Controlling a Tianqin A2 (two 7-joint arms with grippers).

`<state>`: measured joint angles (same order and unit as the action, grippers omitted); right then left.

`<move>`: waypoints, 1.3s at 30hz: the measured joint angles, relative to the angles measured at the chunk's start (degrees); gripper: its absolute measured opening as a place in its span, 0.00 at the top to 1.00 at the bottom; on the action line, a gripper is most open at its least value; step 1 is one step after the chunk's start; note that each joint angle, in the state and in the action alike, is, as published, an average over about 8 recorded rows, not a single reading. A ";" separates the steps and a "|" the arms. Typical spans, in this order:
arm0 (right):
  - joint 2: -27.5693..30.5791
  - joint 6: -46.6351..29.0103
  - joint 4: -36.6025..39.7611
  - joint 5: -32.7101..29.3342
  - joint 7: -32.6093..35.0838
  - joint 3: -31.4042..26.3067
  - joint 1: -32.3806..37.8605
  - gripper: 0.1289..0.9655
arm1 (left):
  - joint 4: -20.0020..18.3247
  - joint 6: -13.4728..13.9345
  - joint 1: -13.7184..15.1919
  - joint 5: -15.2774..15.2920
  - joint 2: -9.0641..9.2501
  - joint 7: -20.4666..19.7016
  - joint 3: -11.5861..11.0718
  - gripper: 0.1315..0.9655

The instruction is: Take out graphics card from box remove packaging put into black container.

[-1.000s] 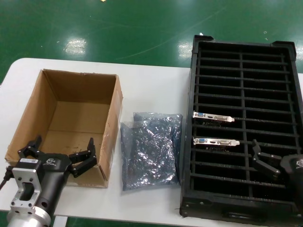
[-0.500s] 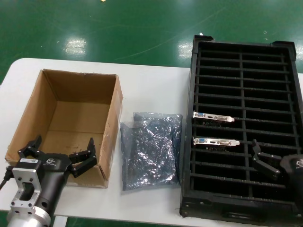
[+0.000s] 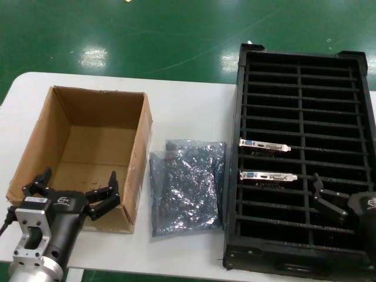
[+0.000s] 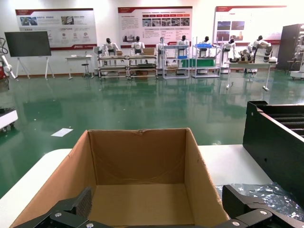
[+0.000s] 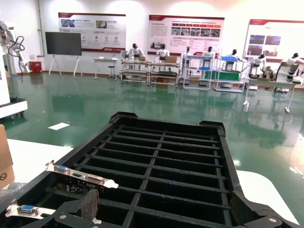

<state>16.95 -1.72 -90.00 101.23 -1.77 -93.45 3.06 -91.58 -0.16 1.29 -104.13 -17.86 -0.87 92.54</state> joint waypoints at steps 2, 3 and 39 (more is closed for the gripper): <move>0.00 0.00 0.00 0.00 0.00 0.00 0.00 0.00 | 0.00 0.00 0.00 0.00 0.00 0.00 0.00 0.00; 0.00 0.00 0.00 0.00 0.00 0.00 0.00 0.00 | 0.00 0.00 0.00 0.00 0.00 0.00 0.00 0.00; 0.00 0.00 0.00 0.00 0.00 0.00 0.00 0.00 | 0.00 0.00 0.00 0.00 0.00 0.00 0.00 0.00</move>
<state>16.95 -1.72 -90.00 101.23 -1.77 -93.45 3.06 -91.58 -0.16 1.29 -104.13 -17.86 -0.87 92.54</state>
